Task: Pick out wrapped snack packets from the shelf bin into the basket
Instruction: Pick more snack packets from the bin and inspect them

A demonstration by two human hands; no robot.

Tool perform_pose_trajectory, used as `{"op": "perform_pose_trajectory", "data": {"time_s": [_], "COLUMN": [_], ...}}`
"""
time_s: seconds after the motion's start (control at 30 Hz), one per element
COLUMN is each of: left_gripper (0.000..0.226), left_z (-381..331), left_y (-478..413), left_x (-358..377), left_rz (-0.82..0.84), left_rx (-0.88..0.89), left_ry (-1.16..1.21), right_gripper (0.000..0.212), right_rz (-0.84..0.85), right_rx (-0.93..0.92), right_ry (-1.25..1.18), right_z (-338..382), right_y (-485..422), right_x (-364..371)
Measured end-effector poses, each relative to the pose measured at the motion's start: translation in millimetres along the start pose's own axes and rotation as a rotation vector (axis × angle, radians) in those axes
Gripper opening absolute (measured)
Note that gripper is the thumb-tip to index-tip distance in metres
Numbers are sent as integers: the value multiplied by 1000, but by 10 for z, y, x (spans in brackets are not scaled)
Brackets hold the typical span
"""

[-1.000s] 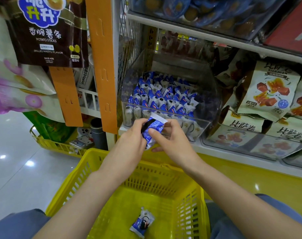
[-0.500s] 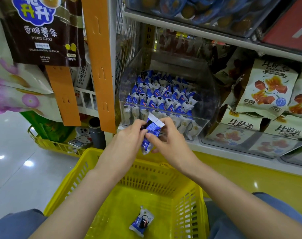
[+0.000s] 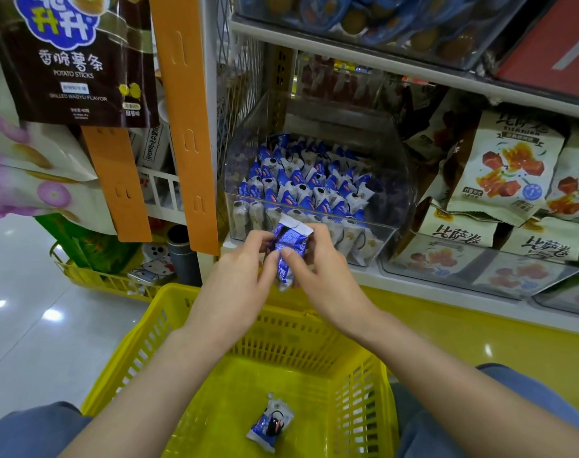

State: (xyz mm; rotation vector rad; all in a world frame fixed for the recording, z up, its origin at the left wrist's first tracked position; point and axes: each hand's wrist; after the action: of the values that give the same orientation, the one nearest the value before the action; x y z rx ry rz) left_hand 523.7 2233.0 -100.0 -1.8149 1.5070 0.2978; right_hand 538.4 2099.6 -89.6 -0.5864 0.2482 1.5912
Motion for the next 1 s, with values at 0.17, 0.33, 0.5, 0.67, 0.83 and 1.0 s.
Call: {"op": "perform_pose_trajectory", "data": {"time_s": [0.17,0.33,0.5,0.67,0.83,1.0], "left_gripper": [29,20,32,27,29,32], "left_z": [-6,-42,-156,-164,-82,-73], "left_y": [31,-51,-123,-47,-102,-151], "left_x": [8,-7,-83,-58,-95,-142], "left_rz": [32,29,93,142,28,-45], "left_rx": [-44,-335,-680,-451,-404,-614], "left_ry": [-28,344,921,580,563,768], "right_gripper": [29,44,59,65,41,18], "right_rz": [19,45,124,64,141,181], "right_rx": [-23,-69,33,-57,20,120], "right_ry": [24,-28,-174,84,22,-340], "right_z": [-17,-3,-2,3,62,153], "right_y": [1,5,13,31,12,-17], "right_x": [7,10,44,27,8,-42]}}
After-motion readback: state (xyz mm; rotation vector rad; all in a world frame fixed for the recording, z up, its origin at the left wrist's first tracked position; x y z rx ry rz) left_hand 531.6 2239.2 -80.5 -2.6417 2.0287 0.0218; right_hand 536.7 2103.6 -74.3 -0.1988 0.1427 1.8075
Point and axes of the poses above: each hand's wrist, its own y-axis away from the middle knuckle, its own x-axis out of the palm, z = x × y, and after that the axes turned 4 degrees about -z, right-handed
